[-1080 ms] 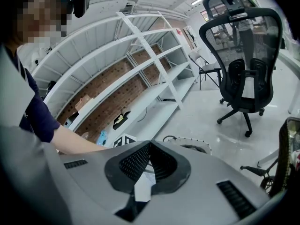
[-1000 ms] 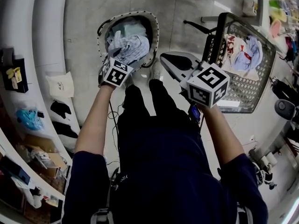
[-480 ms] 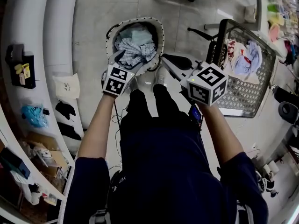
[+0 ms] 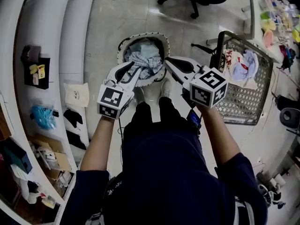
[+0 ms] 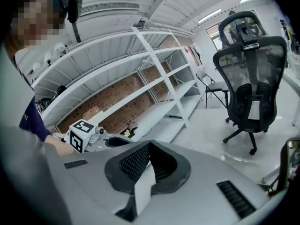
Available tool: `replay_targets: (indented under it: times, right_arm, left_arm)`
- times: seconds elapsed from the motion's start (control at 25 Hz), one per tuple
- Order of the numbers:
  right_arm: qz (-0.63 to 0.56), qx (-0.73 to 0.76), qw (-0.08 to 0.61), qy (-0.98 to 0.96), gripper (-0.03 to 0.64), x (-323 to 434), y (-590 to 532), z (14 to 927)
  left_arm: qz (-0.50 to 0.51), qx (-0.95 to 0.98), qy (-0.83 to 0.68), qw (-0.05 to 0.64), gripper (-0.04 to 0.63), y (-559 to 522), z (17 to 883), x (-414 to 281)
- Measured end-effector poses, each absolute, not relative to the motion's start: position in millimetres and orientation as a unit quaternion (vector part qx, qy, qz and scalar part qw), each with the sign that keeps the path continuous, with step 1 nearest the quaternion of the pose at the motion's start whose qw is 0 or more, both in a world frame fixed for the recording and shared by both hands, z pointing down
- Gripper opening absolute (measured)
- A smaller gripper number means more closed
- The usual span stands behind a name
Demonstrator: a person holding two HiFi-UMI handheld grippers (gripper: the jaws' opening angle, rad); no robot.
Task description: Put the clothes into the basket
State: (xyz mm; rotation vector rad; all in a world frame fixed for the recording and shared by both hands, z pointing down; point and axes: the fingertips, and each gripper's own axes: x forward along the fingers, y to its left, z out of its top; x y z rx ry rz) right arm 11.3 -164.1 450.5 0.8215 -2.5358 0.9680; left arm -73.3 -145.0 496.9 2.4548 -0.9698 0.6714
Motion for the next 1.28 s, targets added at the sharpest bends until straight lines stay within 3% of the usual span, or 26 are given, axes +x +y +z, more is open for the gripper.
replay_targets:
  times: [0.36,0.8,1.28]
  right_arm:
    - [0.295,0.278,0.081,-0.91,0.006,-6,-152,375]
    - [0.247,0.269,0.045,-0.93,0.006,-24,-123,314]
    - [0.218,0.263,0.036,-0.939,0.006,-37,-100,288]
  left_arm:
    - [0.178,0.897,-0.373,0.159,0.005,-126,390,-94]
    - [0.133,0.911,-0.376,0.105,0.003,-118,308,-104]
    - [0.116,0.916,-0.375,0.082,0.003,-105,283,-111]
